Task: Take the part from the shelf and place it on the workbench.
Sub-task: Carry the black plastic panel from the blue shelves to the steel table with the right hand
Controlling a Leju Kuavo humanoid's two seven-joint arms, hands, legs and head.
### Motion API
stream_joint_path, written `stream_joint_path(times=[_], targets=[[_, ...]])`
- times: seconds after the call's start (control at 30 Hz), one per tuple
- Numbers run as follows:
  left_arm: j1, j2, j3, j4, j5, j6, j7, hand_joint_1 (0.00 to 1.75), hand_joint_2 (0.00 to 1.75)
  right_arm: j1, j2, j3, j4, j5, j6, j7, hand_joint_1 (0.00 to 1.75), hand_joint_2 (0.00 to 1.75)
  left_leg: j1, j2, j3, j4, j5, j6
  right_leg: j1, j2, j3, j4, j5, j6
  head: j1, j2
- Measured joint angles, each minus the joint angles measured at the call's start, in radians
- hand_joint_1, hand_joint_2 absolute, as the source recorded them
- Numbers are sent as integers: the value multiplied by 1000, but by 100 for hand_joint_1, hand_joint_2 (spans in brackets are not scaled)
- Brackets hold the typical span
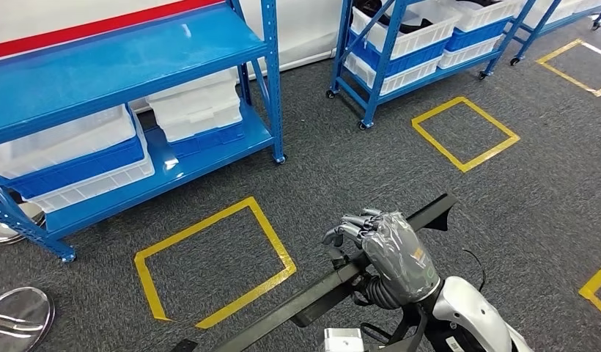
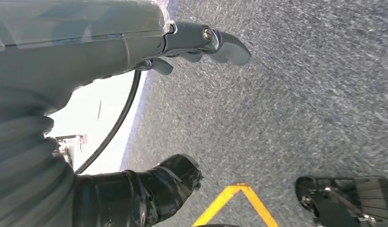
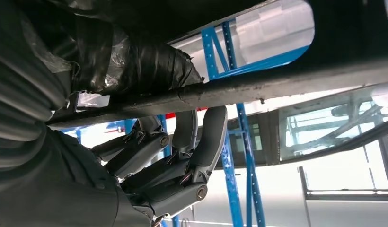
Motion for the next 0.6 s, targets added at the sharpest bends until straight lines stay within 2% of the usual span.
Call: stream_joint_path(times=[0.03, 0.07, 0.1, 0.13, 0.17, 0.2, 0.23, 0.27, 0.3, 0.33, 0.37, 0.4, 0.43, 0.47, 0.5, 0.53, 0.57, 0.6], targets=[[-1, -1, 0, 0, 0, 0, 0, 0, 175, -1, -2, 0, 0, -1, 0, 0, 175, 175, 3, 14, -4, -10, 14, 4, 0, -15, -9, 17, -23, 6, 1, 0], [-1, -3, 1, 0, 0, -1, 1, 0, 175, -2, -5, 0, 0, -1, 1, 0, 175, 175, 6, 29, -12, -19, 30, 7, -2, -36, -23, 55, -63, 12, 2, 0], [-1, -3, 1, 0, 0, -1, 1, 0, 175, -4, -6, 1, 0, -1, 2, -1, 175, 175, 6, 42, -24, -21, 41, 7, -6, -60, -41, 108, -112, 19, 2, 0], [0, -3, 1, 0, 0, -1, 1, 0, 175, -5, -6, 1, 0, -1, 4, -1, 175, 175, 6, 55, -38, -22, 51, 5, -14, -74, -57, 167, -152, 27, 3, 0], [1, -3, 2, 0, 0, -1, 1, 0, 175, -5, -6, 2, 1, -1, 5, 0, 175, 175, 8, 69, -52, -21, 61, 1, -24, -83, -67, 219, -172, 35, 3, 0], [1, -3, 2, 0, 0, -1, 1, 0, 175, -4, -6, 2, 2, -1, 6, -1, 175, 175, 10, 83, -68, -20, 70, -4, -33, -88, -64, 248, -168, 44, 3, 0], [2, -3, 3, 0, 0, -1, 1, 0, 175, -4, -7, 2, 3, -1, 6, -1, 175, 175, 14, 96, -84, -17, 79, -9, -42, -93, -45, 245, -144, 53, 3, 0], [2, -3, 3, 0, 0, -1, 1, 0, 175, -4, -7, 2, 3, -1, 6, 0, 175, 175, 19, 109, -99, -12, 87, -16, -50, -99, -10, 212, -115, 63, 3, 0], [1, -3, 3, 0, 0, -1, 1, 0, 175, -4, -7, 2, 3, -1, 6, 0, 175, 175, 22, 120, -113, -5, 93, -24, -56, -116, 41, 149, -98, 74, 3, 0], [0, -3, 4, 0, 0, -1, 1, 0, 175, -6, -7, 2, 3, -1, 6, -1, 175, 175, 25, 129, -124, 2, 99, -32, -56, -134, 94, 75, -101, 80, 4, 0], [0, -3, 4, 0, 0, -1, 1, 0, 175, -7, -7, 2, 3, -1, 6, -1, 175, 175, 27, 137, -129, 6, 104, -40, -53, -148, 133, 19, -112, 78, 4, 0], [0, -3, 4, 0, 0, -1, 1, 0, 175, -9, -8, 2, 3, -1, 6, -1, 175, 175, 27, 146, -131, 9, 109, -49, -47, -156, 156, -20, -127, 71, 5, 0], [0, -4, 5, -1, 0, -1, 1, 0, 175, -10, -8, 2, 3, -1, 6, -1, 175, 175, 29, 154, -129, 8, 115, -58, -40, -151, 159, -33, -134, 58, 6, 0], [0, -5, 5, -1, 0, -1, 1, 0, 175, -10, -10, 2, 3, -1, 6, -1, 175, 175, 31, 162, -127, 6, 121, -67, -36, -141, 151, -30, -129, 44, 6, 0], [-1, -6, 5, -1, 0, -2, 2, 0, 175, -10, -11, 2, 3, -1, 6, -1, 175, 175, 33, 158, -128, 10, 116, -75, -35, -133, 143, -31, -122, 31, 7, 0], [-2, -7, 5, -1, 0, -2, 2, 0, 175, -11, -12, 2, 3, -1, 6, -1, 175, 175, 36, 140, -134, 23, 97, -80, -34, -124, 134, -31, -112, 18, 6, 0], [-1, -7, 5, -1, 0, -2, 2, 0, 175, -12, -12, 2, 3, -2, 6, -1, 175, 175, 36, 112, -147, 56, 59, -81, -33, -116, 124, -33, -101, 6, 5, 0], [-1, -7, 5, -1, 0, -2, 3, 0, 175, -13, -12, 3, 3, -2, 6, -1, 175, 175, 35, 81, -165, 110, 8, -80, -32, -108, 111, -33, -90, -4, 5, 0]])
